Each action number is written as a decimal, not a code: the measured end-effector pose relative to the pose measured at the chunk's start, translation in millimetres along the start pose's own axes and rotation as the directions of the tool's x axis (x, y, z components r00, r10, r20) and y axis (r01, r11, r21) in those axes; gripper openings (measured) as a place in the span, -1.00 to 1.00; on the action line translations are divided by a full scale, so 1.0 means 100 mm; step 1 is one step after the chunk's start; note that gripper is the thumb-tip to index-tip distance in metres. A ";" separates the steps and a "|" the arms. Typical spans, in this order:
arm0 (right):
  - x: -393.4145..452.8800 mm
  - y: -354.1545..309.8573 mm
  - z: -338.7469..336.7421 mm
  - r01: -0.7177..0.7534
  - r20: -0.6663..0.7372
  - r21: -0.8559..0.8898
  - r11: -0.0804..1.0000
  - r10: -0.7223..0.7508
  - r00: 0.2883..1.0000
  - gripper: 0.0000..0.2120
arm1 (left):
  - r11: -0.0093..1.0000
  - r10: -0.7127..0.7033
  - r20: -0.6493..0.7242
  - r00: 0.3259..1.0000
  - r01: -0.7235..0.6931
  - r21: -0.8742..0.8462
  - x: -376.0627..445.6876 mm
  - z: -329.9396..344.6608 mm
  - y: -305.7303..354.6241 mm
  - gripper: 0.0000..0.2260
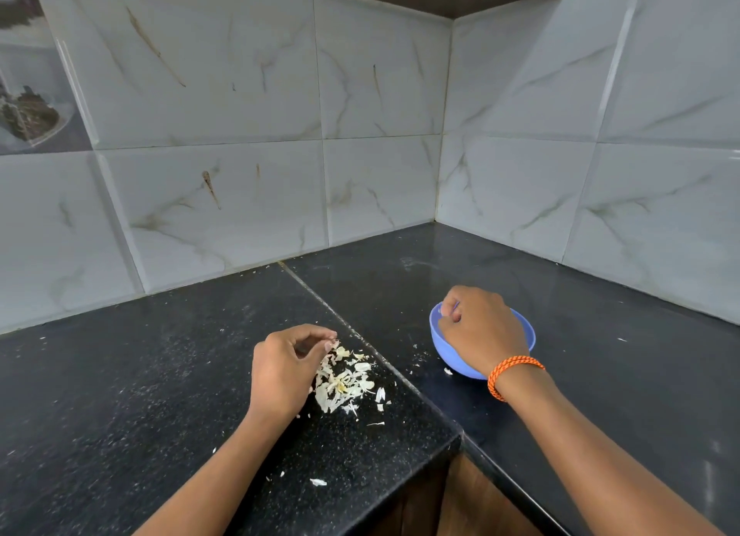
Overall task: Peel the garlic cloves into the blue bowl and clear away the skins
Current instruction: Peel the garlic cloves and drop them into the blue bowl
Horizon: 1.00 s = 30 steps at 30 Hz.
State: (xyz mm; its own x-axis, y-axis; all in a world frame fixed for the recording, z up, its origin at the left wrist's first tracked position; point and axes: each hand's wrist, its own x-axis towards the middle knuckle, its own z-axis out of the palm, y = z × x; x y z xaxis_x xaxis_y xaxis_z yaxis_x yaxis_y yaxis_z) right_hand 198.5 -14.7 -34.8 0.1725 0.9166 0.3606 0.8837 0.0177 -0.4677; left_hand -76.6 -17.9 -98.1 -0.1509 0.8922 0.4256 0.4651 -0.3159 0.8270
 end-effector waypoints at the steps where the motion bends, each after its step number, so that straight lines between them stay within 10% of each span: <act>1: 0.00 0.01 0.00 0.005 -0.022 -0.015 1.000 -0.005 1.000 -0.84 | 1.000 -0.010 -0.005 1.000 0.010 -0.011 0.00 -0.01 0.00 -0.88; 13: -0.11 -0.33 -0.02 0.290 -0.156 0.009 0.957 -0.285 0.946 -0.80 | 1.000 0.004 -0.010 1.000 -0.004 -0.013 0.05 -0.11 0.05 -0.85; 21: -0.37 -0.71 0.55 0.460 0.431 0.192 0.867 -0.496 0.754 -0.71 | 0.983 -0.017 0.076 0.997 0.003 0.186 0.17 -0.17 -0.14 -0.85; 30: -0.32 -0.82 0.80 0.449 0.372 0.213 0.868 -0.497 0.784 -0.80 | 0.983 -0.033 0.096 0.995 0.015 0.186 0.18 -0.15 -0.19 -0.85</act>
State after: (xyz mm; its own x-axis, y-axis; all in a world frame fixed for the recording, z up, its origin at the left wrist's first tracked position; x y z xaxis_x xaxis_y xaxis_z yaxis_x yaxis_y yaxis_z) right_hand 85.8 -13.3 -72.7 -0.4659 0.8583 0.2148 0.7517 0.5121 -0.4155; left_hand -101.5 -0.9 -100.4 -0.0821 0.9291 0.3607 0.6166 -0.2370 0.7508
